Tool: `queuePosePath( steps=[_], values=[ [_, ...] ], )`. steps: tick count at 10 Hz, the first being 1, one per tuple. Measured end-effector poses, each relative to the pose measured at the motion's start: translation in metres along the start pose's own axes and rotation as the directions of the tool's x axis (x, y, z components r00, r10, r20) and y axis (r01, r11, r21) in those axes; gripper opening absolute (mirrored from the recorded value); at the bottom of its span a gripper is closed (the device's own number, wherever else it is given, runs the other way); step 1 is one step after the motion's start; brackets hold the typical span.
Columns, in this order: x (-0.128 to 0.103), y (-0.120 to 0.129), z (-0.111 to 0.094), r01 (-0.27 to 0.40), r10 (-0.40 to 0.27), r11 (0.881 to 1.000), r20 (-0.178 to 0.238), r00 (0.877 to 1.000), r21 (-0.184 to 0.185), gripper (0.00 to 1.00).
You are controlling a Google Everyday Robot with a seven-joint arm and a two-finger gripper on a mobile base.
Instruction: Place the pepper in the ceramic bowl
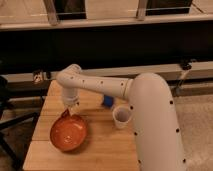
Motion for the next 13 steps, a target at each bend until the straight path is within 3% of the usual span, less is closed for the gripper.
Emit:
queuePosePath(
  steps=[4, 12, 13],
  values=[
    [-0.007, 0.012, 0.001, 0.009, -0.009, 1.000, -0.005, 1.000, -0.008, 0.03],
    [-0.018, 0.020, 0.006, 0.022, -0.022, 0.999, 0.000, 1.000, -0.024, 0.77],
    [-0.020, 0.021, 0.006, 0.024, -0.024, 0.999, 0.000, 1.000, -0.025, 0.80]
  ],
)
